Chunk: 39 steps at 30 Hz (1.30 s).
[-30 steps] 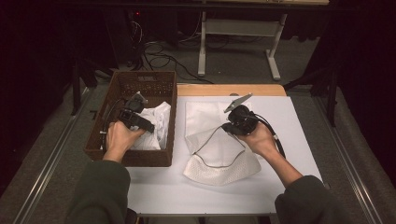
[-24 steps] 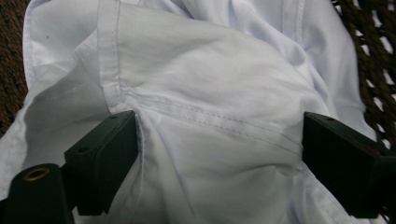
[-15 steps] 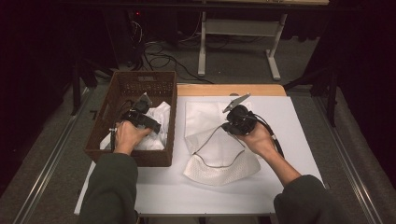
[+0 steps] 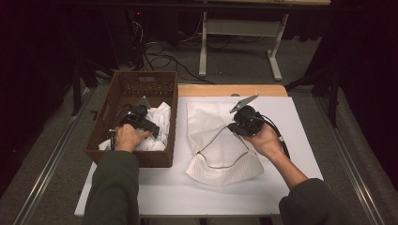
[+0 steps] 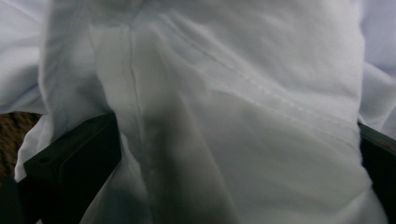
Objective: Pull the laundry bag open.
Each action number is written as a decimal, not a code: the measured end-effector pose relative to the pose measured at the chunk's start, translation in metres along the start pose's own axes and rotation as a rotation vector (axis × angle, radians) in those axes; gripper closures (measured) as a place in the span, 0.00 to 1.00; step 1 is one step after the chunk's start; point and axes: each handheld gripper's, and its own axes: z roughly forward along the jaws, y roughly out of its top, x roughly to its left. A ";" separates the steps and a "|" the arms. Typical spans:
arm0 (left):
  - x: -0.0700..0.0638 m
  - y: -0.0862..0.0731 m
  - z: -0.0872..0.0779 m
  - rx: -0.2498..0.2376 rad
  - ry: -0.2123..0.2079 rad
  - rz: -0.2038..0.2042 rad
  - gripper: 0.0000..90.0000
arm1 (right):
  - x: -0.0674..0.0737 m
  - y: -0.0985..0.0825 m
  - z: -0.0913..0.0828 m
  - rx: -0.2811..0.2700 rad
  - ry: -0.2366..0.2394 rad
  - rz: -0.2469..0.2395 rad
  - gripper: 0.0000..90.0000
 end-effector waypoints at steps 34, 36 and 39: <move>-0.014 -0.003 0.004 0.042 -0.026 0.015 0.33 | 0.007 0.002 0.010 0.006 -0.007 -0.034 0.99; -0.014 -0.003 0.003 0.039 -0.024 0.015 0.38 | 0.008 0.002 0.011 0.009 -0.007 -0.038 0.99; -0.012 -0.002 0.001 0.050 -0.031 0.027 0.50 | 0.008 0.002 0.012 0.012 -0.004 -0.032 0.99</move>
